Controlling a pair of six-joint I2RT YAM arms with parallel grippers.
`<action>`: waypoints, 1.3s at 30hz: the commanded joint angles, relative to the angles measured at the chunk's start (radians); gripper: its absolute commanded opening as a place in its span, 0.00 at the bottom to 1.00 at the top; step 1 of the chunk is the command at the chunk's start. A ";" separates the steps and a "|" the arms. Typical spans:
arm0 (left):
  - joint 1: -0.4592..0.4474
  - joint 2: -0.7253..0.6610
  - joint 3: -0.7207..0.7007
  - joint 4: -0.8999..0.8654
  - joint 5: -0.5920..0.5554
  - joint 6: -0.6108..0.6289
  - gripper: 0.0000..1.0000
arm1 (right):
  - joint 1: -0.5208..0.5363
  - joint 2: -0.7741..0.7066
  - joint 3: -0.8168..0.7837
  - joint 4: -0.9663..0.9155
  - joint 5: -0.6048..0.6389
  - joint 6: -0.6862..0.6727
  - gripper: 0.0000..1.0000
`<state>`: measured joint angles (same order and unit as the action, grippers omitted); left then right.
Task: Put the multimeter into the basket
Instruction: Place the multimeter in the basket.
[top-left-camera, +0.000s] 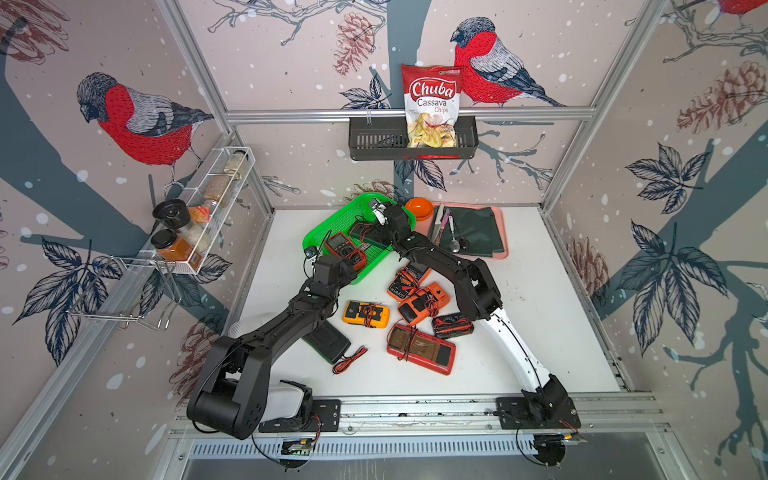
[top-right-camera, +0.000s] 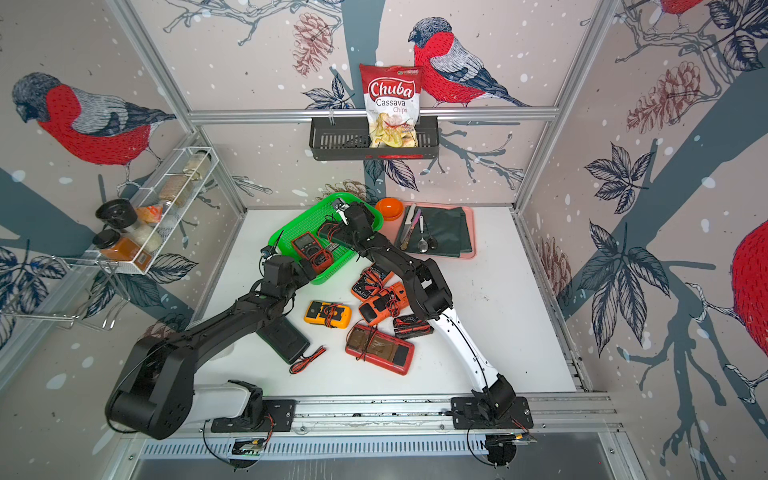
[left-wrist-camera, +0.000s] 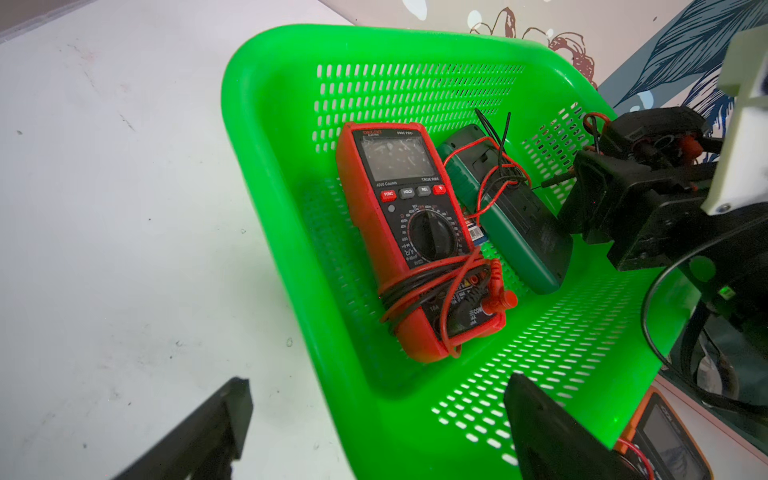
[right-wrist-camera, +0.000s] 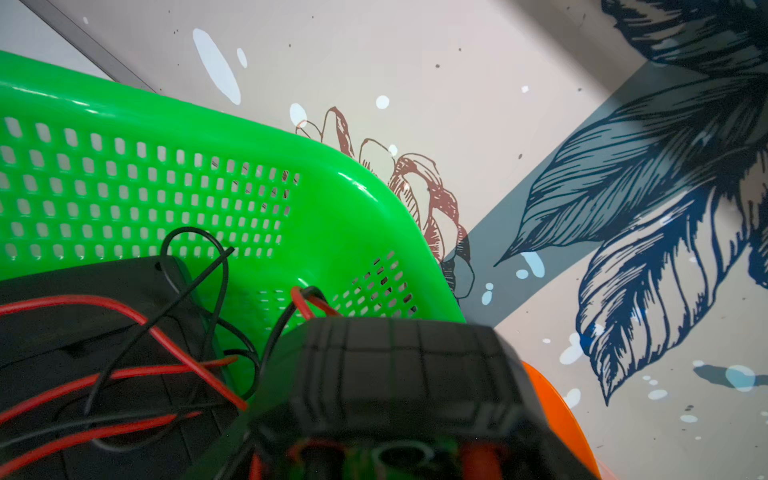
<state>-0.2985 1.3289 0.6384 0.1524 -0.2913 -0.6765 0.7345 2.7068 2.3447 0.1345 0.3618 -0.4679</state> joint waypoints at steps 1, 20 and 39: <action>0.002 -0.008 0.009 0.022 -0.006 0.007 0.98 | 0.022 -0.008 0.004 -0.135 -0.012 0.030 0.41; 0.004 -0.051 0.025 -0.021 0.001 0.020 0.98 | 0.034 -0.093 0.036 -0.265 0.026 0.136 0.93; 0.003 -0.288 -0.035 -0.235 0.125 0.024 0.98 | 0.050 -0.477 -0.218 -0.340 -0.035 0.465 1.00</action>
<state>-0.2962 1.0737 0.6224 -0.0086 -0.2085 -0.6540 0.7891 2.2959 2.1868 -0.1864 0.3386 -0.1276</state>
